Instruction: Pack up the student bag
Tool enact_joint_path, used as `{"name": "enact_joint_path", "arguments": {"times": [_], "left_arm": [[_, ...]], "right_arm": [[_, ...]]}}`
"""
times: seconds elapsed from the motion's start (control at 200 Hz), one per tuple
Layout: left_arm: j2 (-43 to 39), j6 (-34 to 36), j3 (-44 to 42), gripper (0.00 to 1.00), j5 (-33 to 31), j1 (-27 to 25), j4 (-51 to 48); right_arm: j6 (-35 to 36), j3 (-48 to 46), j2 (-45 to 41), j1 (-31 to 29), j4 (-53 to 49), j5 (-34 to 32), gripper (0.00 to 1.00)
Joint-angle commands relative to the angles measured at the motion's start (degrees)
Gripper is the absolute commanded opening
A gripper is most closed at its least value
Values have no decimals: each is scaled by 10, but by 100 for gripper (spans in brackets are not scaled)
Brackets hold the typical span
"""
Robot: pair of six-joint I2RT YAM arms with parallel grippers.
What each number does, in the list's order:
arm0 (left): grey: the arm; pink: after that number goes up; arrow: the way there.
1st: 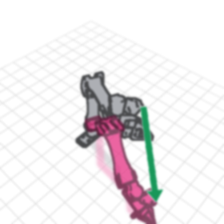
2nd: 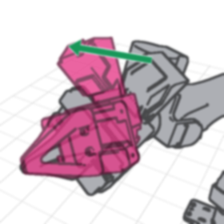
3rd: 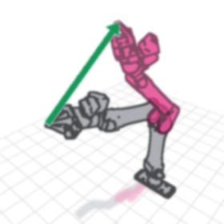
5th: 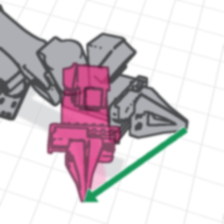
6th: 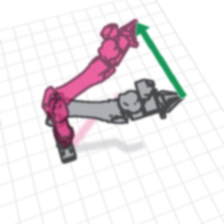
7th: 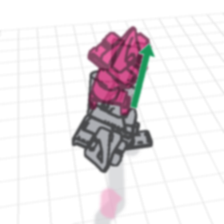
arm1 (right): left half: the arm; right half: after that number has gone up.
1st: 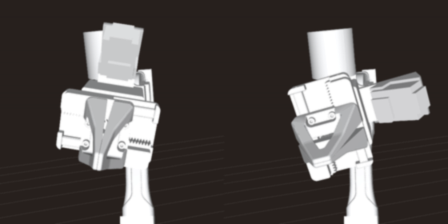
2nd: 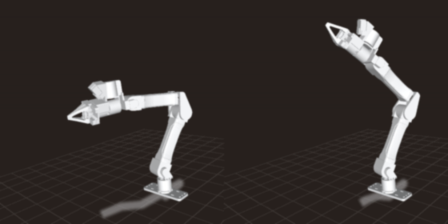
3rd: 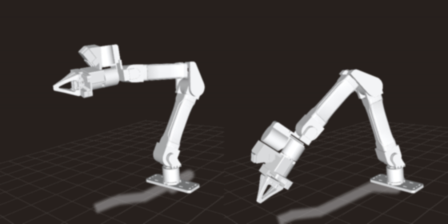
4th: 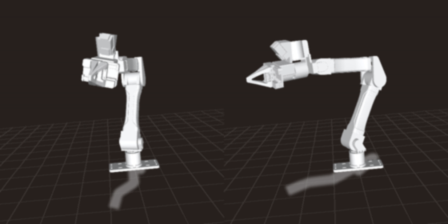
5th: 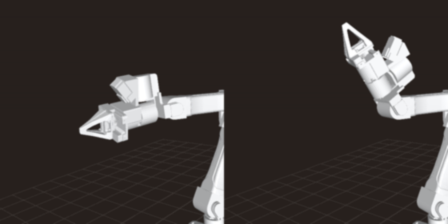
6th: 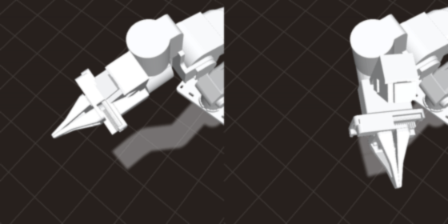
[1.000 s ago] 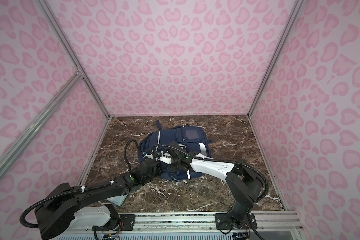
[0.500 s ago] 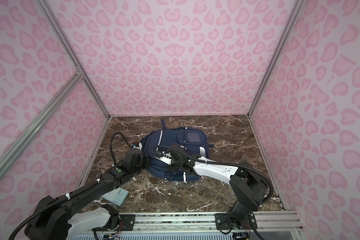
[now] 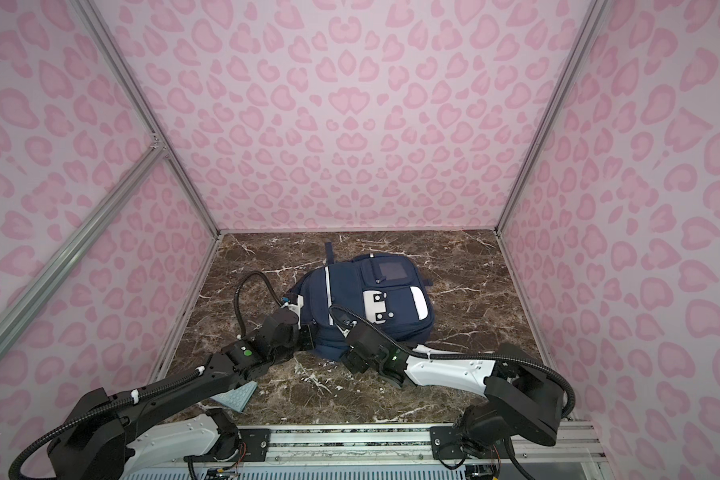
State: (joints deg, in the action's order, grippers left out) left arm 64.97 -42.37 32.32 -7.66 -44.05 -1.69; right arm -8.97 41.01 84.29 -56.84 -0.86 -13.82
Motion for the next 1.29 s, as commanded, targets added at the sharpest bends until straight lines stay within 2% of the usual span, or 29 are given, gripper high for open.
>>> {"name": "enact_joint_path", "arguments": {"times": [0.0, 0.15, 0.25, 0.32, 0.475, 0.54, 0.765, 0.9, 0.95, 0.97, 1.045, 1.095, 1.145, 1.18, 1.29], "left_arm": [[-14, -40, -14, 3, 12, -25, 14], [-10, -73, -27, 3, 14, -85, 20], [7, -80, -19, 3, 1, -118, 20], [19, -78, -11, 3, -4, -122, 20], [26, -67, 13, 3, -10, -124, 9], [26, -62, 21, 3, -12, -124, -2], [23, -63, 23, 3, 5, -124, -12], [12, -64, 22, 3, 8, -124, -17], [7, -64, 23, 3, 7, -124, -21], [6, -64, 23, 3, 6, -124, -23], [2, -62, 26, 3, 3, -123, -31], [0, -60, 27, 3, 0, -123, -36], [-2, -58, 27, 3, -3, -122, -41], [-4, -57, 26, 3, -5, -119, -44], [-16, -48, 26, 3, -9, -99, -63]], "right_arm": [[-110, -5, 8, 63, -38, -100, 90], [-99, -35, -26, 147, -10, -66, 89], [-44, -36, -47, 171, -1, -43, 88], [8, -52, -85, 143, 21, -27, 87], [174, -140, -177, 13, 157, -22, 85], [212, -151, -188, -14, 191, -15, 84], [300, -115, -123, -54, 247, -21, 81], [332, -109, -70, -56, 271, -3, 78], [343, -103, -52, -54, 263, -5, 73], [344, -100, -47, -52, 261, -5, 69], [344, -92, -37, -42, 246, 11, 43], [343, -91, -35, -40, 242, 15, 20], [345, -93, -34, -38, 238, 18, 6], [347, -93, -35, -38, 231, 20, 0], [349, -93, -38, -31, 200, 29, 0]]}}
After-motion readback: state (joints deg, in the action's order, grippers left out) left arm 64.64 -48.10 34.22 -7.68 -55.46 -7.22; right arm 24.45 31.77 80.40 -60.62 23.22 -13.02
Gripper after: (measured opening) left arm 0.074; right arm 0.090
